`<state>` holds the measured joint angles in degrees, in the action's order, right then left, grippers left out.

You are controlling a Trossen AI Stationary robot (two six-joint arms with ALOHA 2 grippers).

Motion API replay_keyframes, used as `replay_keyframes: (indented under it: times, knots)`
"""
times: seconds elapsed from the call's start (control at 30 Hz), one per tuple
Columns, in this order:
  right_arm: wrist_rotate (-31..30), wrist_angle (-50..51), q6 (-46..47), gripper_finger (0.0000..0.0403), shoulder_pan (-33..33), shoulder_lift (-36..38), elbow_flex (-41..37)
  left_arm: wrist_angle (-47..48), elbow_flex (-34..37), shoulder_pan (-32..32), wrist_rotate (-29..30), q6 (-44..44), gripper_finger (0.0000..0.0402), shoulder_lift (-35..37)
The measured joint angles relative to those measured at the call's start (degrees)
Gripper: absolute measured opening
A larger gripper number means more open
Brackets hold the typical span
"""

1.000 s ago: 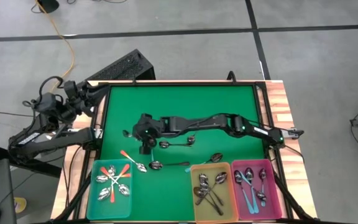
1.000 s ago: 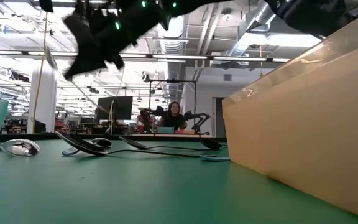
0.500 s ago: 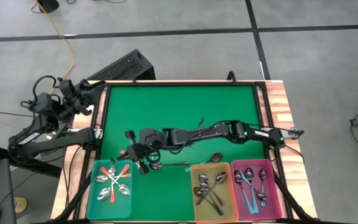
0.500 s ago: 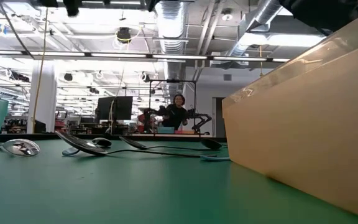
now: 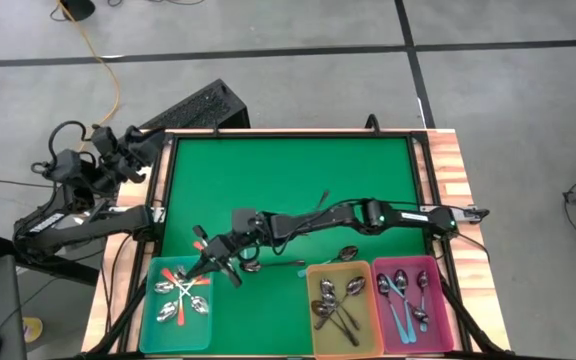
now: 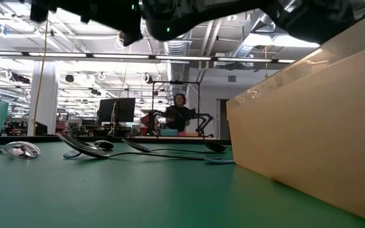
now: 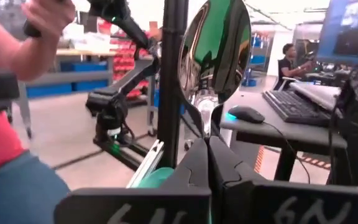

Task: Sort silverware by color (type)
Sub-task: Put the orange spoon into the green bin

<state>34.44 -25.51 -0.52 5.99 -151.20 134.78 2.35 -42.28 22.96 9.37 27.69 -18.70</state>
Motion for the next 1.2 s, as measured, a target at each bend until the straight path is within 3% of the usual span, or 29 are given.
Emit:
replay_keyframes:
  times: [0.47, 0.63, 0.9, 1.2]
  knots:
    - [1.88, -2.38, 2.43, 0.0001, -1.37, -0.84, 0.19, -0.13, 0.00, 0.00, 2.03, -1.80, 0.0121, -0.09]
    - [3.42, -5.32, 8.64, 0.0000, -2.36, -2.09, 0.07, -0.52, 0.00, 0.00, 2.65, -2.56, 0.0121, -0.09]
    - [3.33, -6.64, 7.77, 0.0000, -2.31, -1.96, 0.15, -0.44, 0.00, 0.01, 3.08, -2.48, 0.0121, -0.09]
    - [7.23, -6.77, 8.05, 0.0000, -2.44, -1.96, 0.15, -1.28, 0.00, 0.02, 3.47, -1.67, 0.0121, -0.09]
